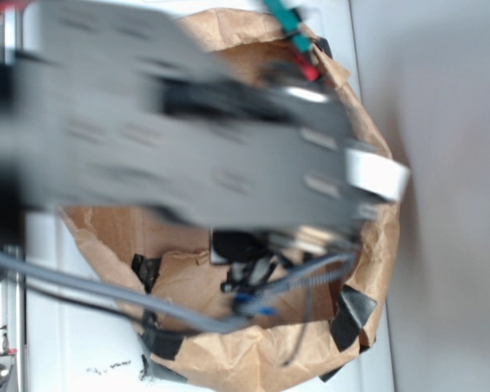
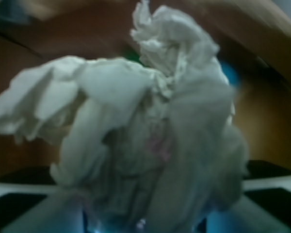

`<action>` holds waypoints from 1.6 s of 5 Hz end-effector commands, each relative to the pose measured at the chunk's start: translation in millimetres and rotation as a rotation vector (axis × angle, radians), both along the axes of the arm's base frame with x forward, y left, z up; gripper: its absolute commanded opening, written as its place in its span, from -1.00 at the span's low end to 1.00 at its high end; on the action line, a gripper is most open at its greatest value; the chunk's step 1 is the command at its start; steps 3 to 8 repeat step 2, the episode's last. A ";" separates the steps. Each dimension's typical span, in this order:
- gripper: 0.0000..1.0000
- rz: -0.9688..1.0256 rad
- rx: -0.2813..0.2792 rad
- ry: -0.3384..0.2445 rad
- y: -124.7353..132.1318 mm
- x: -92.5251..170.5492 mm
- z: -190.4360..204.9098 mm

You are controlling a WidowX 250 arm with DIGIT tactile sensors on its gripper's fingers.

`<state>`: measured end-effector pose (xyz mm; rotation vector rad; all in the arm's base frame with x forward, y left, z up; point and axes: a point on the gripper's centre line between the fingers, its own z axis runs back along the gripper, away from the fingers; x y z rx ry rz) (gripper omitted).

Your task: Grab the white paper.

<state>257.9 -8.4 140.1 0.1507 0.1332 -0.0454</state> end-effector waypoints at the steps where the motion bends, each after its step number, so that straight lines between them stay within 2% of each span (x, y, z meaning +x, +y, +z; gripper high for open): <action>1: -1.00 0.028 0.068 -0.082 7.0 -5.5 39.8; 2: -1.00 0.030 0.025 -0.139 9.0 -8.9 44.8; 8: -1.00 0.030 0.025 -0.139 9.0 -8.9 44.8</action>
